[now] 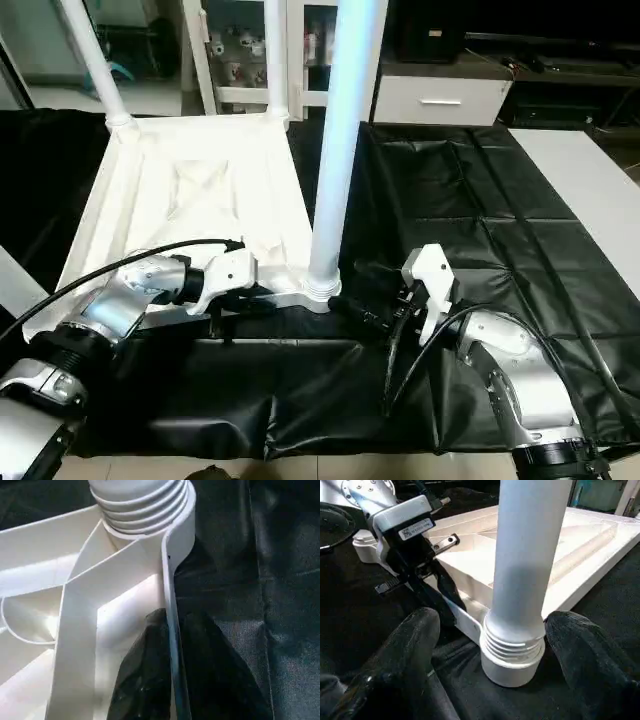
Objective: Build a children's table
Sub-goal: Rotate table base
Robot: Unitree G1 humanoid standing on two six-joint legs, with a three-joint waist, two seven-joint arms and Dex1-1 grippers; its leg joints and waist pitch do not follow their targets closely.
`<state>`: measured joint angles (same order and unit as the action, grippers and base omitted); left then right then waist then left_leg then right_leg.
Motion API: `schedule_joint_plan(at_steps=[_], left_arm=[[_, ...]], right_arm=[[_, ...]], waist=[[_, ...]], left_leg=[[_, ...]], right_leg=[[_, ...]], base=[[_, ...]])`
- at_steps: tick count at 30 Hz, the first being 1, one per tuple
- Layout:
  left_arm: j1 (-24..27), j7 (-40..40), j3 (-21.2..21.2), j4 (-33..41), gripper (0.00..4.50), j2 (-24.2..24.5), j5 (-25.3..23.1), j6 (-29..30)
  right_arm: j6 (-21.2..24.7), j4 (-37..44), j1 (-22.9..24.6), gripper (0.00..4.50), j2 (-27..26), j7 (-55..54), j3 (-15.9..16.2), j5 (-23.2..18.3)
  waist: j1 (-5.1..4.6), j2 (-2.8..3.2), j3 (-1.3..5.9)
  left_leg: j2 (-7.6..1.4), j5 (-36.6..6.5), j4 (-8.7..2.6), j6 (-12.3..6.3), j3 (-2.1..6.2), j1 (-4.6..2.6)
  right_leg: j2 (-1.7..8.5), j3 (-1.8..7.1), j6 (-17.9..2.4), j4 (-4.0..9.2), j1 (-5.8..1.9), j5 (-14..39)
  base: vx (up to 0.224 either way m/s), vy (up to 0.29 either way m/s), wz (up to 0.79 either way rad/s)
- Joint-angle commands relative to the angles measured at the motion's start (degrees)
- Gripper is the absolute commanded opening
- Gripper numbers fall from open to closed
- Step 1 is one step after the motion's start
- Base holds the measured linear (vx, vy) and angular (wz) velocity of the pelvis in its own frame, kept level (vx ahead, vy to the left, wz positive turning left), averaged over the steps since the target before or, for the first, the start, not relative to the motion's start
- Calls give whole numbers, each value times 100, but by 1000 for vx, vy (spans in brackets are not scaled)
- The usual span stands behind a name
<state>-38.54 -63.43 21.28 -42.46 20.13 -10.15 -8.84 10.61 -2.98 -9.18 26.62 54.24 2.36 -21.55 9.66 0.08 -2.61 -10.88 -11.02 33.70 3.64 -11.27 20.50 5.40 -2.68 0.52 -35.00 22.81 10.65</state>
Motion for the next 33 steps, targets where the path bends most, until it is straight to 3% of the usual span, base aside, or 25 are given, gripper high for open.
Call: schedule_joint_plan(at_steps=[1,7,10,18,19,20,24,25,26,28,30,33], left_arm=[[136,-55,314,-298,92,-79,-212,67],[59,-155,334,-397,61,-101,-225,121],[38,-321,320,-431,19,-136,-156,204],[172,-667,284,-391,6,-210,12,441],[238,-706,324,-317,6,-193,4,415],[301,-731,342,-227,6,-190,19,426],[570,-995,426,323,6,-146,166,557],[681,-1114,446,587,2,-131,245,667],[775,-1200,514,808,0,-92,255,705],[860,-1273,596,1008,0,-50,246,715],[903,-1303,661,1116,0,-28,191,679],[908,-1333,688,1178,0,-6,102,684]], right_arm=[[-27,-18,-72,371,43,18,-71,31],[-17,18,-39,371,66,6,-105,14],[-4,11,-38,371,85,8,-119,4],[-120,-422,-351,371,-1,-120,-77,168],[-136,-522,-426,371,-24,-165,-40,235],[-143,-623,-496,371,-29,-213,0,317],[-327,-1036,-768,371,-60,-382,75,580],[-366,-1155,-858,389,-78,-358,66,565],[-287,-1160,-887,400,-27,-88,116,457],[-188,-1144,-902,407,47,237,191,347],[42,-1045,-900,431,231,869,358,186],[120,-1096,-1008,449,392,1370,558,207]], waist=[[-23,-51,316],[-28,14,319],[-26,1,336],[-42,-19,336],[-43,-10,341],[-50,-43,334],[-35,-28,340],[-42,-52,331],[-52,-88,336],[-38,-56,339],[-26,-94,325],[10,-88,314]], left_leg=[[-249,-1498,-460,-55,137,-61],[-246,-1624,-472,-17,149,-65],[-242,-1491,-457,-67,141,-54],[-235,-1409,-452,-130,129,-43],[-241,-1405,-453,-127,131,-50],[-247,-1407,-457,-125,126,-47],[-250,-1359,-456,-112,114,-65],[-254,-1349,-465,-126,116,-45],[-254,-1324,-462,-142,113,-42],[-268,-1297,-454,-216,114,-38],[-262,-1264,-446,-310,102,-30],[-276,-1308,-446,-312,94,-53]], right_leg=[[356,218,-1095,435,-207,1276],[358,224,-1050,456,-204,1445],[353,222,-1063,446,-211,1333],[355,211,-1143,448,-207,1357],[357,211,-1141,444,-203,1363],[360,211,-1135,449,-200,1398],[360,217,-1128,447,-180,1434],[359,219,-1116,438,-192,1456],[365,216,-1118,430,-199,1437],[364,219,-1120,425,-198,1406],[343,213,-1115,424,-209,1411],[355,222,-1079,449,-170,1647]], base=[[0,0,0],[0,0,0],[0,0,0],[0,0,0],[0,0,0],[0,0,0],[0,0,0],[0,0,0],[0,0,0],[0,0,0],[0,0,0],[0,0,0]])
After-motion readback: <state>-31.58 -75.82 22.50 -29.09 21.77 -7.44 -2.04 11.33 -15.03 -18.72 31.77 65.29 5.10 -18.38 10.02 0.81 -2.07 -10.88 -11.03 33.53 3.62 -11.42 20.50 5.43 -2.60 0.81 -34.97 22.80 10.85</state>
